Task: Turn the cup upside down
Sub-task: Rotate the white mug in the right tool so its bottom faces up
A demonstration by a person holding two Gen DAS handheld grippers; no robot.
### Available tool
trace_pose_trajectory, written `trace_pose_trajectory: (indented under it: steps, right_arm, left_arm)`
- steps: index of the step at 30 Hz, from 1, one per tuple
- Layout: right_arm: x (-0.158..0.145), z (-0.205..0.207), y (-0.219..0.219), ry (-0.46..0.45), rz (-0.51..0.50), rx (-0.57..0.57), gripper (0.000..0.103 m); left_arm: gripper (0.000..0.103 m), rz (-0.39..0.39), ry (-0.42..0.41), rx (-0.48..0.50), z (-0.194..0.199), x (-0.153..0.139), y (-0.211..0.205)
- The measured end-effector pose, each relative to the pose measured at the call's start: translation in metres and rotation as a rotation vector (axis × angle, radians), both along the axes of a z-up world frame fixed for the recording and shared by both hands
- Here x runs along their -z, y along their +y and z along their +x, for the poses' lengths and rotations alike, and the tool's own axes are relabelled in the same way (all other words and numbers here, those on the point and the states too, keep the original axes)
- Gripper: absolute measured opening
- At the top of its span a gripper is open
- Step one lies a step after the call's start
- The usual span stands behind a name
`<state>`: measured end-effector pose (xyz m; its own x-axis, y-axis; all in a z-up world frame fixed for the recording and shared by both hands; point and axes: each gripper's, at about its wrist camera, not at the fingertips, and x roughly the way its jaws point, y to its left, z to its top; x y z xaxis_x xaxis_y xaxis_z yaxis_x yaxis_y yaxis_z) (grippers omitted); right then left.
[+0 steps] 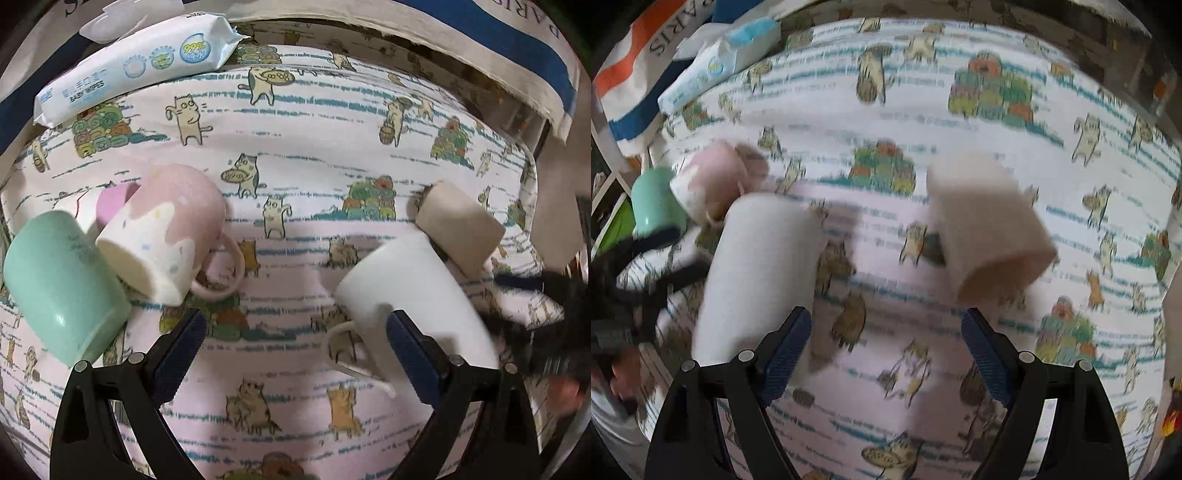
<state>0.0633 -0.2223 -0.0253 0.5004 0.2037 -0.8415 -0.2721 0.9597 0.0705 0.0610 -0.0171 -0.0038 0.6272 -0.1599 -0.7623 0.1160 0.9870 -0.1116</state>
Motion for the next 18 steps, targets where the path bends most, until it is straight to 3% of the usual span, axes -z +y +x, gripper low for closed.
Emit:
trace_pose_trajectory:
  steps: [4,7,10,13,16,18]
  right_arm:
    - [-0.002,-0.019,0.002,-0.084,-0.018,0.042,0.085]
    - [-0.015,-0.042,0.000,-0.179,0.034,0.086,0.085]
    - [-0.029,-0.068,0.002,-0.265,0.106,0.097,0.085]
    - [-0.037,-0.090,0.017,-0.329,0.101,0.095,0.085]
    - [-0.037,-0.103,0.038,-0.337,0.101,0.079,0.086]
    - [-0.033,-0.106,0.052,-0.314,0.104,0.069,0.092]
  left_arm:
    - [0.097,-0.040,-0.013,0.017,0.006,-0.003,-0.003]
    - [0.097,-0.069,-0.043,0.027,-0.003,-0.005,-0.001]
    - [0.097,-0.084,-0.145,0.043,-0.026,-0.013,0.004]
    - [0.097,-0.063,-0.291,0.044,-0.055,-0.026,0.010]
    - [0.103,-0.028,-0.446,0.020,-0.080,-0.041,0.018]
    - [0.103,-0.030,-0.523,-0.012,-0.089,-0.048,0.027]
